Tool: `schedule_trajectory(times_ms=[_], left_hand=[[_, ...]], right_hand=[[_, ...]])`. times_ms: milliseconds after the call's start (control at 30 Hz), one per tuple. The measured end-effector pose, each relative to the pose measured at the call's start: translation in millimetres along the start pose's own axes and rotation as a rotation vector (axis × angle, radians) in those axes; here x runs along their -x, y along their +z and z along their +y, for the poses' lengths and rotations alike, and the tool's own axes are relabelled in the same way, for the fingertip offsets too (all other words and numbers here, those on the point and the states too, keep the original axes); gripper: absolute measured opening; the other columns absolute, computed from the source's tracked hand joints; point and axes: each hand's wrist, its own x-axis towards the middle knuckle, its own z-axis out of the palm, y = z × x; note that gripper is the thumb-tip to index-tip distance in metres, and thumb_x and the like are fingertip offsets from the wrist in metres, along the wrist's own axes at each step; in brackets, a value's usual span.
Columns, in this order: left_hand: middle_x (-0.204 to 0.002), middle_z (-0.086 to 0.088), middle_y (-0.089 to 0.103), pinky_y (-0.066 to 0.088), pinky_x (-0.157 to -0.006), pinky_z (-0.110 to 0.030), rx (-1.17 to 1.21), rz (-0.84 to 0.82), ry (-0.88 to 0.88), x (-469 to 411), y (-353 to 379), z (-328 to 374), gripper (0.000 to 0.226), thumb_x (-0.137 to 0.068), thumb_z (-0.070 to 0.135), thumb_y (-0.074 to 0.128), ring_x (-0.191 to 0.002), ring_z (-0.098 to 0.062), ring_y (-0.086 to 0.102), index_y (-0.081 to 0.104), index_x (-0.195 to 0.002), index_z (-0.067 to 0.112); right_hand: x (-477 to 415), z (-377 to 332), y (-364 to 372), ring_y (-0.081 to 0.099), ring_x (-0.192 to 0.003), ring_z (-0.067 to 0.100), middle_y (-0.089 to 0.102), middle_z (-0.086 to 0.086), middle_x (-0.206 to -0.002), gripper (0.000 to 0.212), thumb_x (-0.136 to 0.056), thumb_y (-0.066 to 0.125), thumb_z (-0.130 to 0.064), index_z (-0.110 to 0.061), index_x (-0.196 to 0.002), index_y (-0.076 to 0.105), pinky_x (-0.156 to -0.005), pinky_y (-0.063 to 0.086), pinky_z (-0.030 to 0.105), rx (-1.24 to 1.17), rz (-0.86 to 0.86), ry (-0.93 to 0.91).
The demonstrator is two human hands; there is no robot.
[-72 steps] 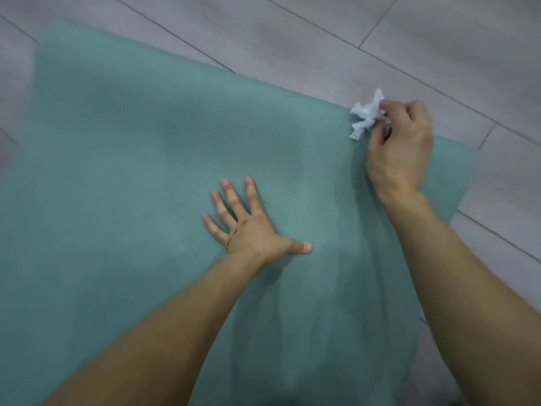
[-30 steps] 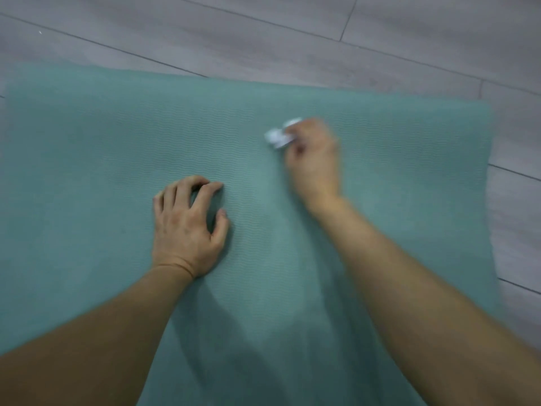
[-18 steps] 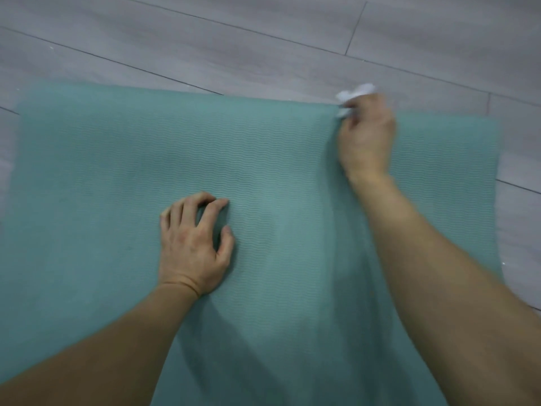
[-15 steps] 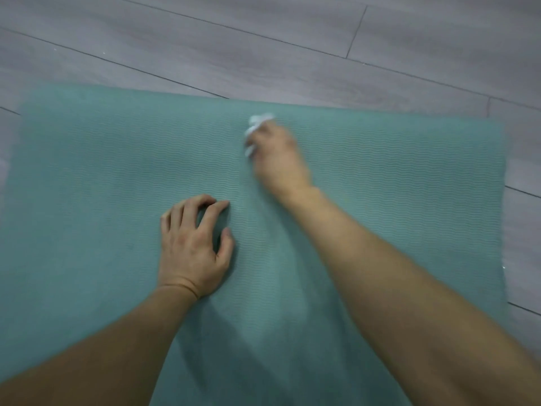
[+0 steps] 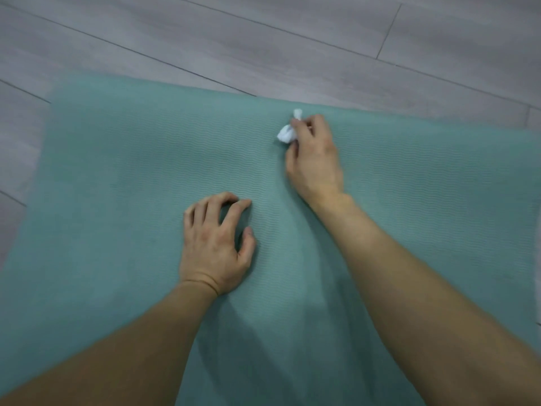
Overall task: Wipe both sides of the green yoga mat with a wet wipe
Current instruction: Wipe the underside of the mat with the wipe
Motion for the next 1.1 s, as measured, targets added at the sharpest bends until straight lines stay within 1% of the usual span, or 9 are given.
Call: schedule_trajectory(times_ms=[167, 367, 433, 567, 667, 800, 867, 933, 1100], left_hand=[[-0.133, -0.003, 0.053, 0.034, -0.113, -0.049, 0.0, 0.005, 0.015, 0.3, 0.2, 0.2, 0.045, -0.092, 0.037, 0.059, -0.123, -0.029, 0.05, 0.065, -0.134, 0.02], [-0.132, -0.003, 0.053, 0.033, -0.112, -0.048, -0.004, 0.022, 0.019, 0.2, 0.7, 1.0, 0.045, -0.093, 0.037, 0.06, -0.122, -0.028, 0.051, 0.065, -0.134, 0.02], [-0.132, -0.004, 0.055, 0.035, -0.111, -0.048, -0.032, 0.021, 0.023, -0.6, 0.6, 1.8, 0.045, -0.091, 0.036, 0.061, -0.121, -0.029, 0.051, 0.065, -0.133, 0.019], [-0.13, -0.004, 0.059, 0.04, -0.103, -0.048, -0.072, -0.024, 0.138, -7.4, -10.0, -0.8, 0.046, -0.091, 0.038, 0.062, -0.117, -0.031, 0.054, 0.066, -0.132, 0.018], [-0.123, -0.006, 0.062, 0.042, -0.1, -0.049, -0.161, -0.042, 0.283, -29.8, -23.2, -34.0, 0.038, -0.098, 0.039, 0.058, -0.111, -0.033, 0.057, 0.068, -0.128, 0.018], [-0.123, -0.01, 0.056, 0.037, -0.103, -0.052, -0.187, 0.112, -0.064, -34.5, -18.1, -74.8, 0.037, -0.099, 0.037, 0.054, -0.114, -0.036, 0.053, 0.063, -0.129, 0.017], [-0.124, -0.01, 0.055, 0.036, -0.103, -0.052, -0.13, 0.09, -0.11, -34.9, -10.8, -78.3, 0.037, -0.096, 0.035, 0.056, -0.114, -0.035, 0.051, 0.063, -0.129, 0.018], [-0.125, -0.01, 0.054, 0.036, -0.105, -0.052, -0.124, 0.058, -0.113, -34.1, -13.5, -77.5, 0.038, -0.094, 0.033, 0.057, -0.115, -0.035, 0.05, 0.063, -0.129, 0.019], [-0.126, -0.011, 0.052, 0.035, -0.105, -0.054, -0.119, -0.004, -0.144, -36.3, -17.3, -76.1, 0.041, -0.093, 0.034, 0.056, -0.116, -0.036, 0.05, 0.063, -0.13, 0.018]], right_hand=[[-16.8, 3.6, -5.6, 0.06, -0.098, 0.034, 0.06, 0.013, -0.11, 0.02, -0.1, 0.056, -0.008, -0.004, -0.111, 0.072, -0.081, 0.055, 0.046, 0.029, -0.164, -0.21], [19.0, 69.6, -74.2, 0.059, -0.098, 0.036, 0.061, 0.014, -0.105, 0.026, -0.098, 0.05, -0.008, -0.004, -0.105, 0.075, -0.084, 0.042, 0.029, 0.124, 0.225, 0.283], [17.3, 50.6, -49.5, 0.059, -0.1, 0.036, 0.061, 0.014, -0.108, 0.027, -0.096, 0.052, -0.009, -0.005, -0.109, 0.075, -0.096, 0.048, 0.035, 0.07, 0.217, 0.316], [3.7, -36.7, 18.9, 0.06, -0.1, 0.039, 0.064, 0.015, -0.106, 0.021, -0.098, 0.062, -0.012, -0.002, -0.112, 0.074, -0.107, 0.047, 0.048, -0.064, -0.054, -0.097], [-7.1, -42.9, 17.5, 0.059, -0.103, 0.038, 0.064, 0.013, -0.107, 0.018, -0.1, 0.058, -0.009, -0.006, -0.113, 0.07, -0.098, 0.051, 0.05, -0.037, -0.141, -0.25], [14.7, 16.4, -31.7, 0.059, -0.097, 0.039, 0.061, 0.019, -0.11, 0.02, -0.098, 0.053, -0.007, -0.003, -0.113, 0.066, -0.087, 0.048, 0.046, 0.042, 0.155, 0.15], [26.3, 18.5, -33.6, 0.059, -0.095, 0.037, 0.058, 0.021, -0.111, 0.017, -0.097, 0.054, -0.007, -0.001, -0.107, 0.067, -0.088, 0.05, 0.045, 0.073, 0.247, 0.307], [35.8, -15.8, -7.9, 0.059, -0.093, 0.037, 0.056, 0.021, -0.108, 0.012, -0.095, 0.056, -0.005, -0.001, -0.1, 0.066, -0.086, 0.052, 0.049, -0.01, 0.191, 0.319], [34.1, -100.1, 34.9, 0.057, -0.092, 0.031, 0.058, 0.016, -0.106, 0.008, -0.098, 0.064, -0.005, -0.002, -0.102, 0.07, -0.081, 0.049, 0.041, -0.162, -0.156, 0.049]])
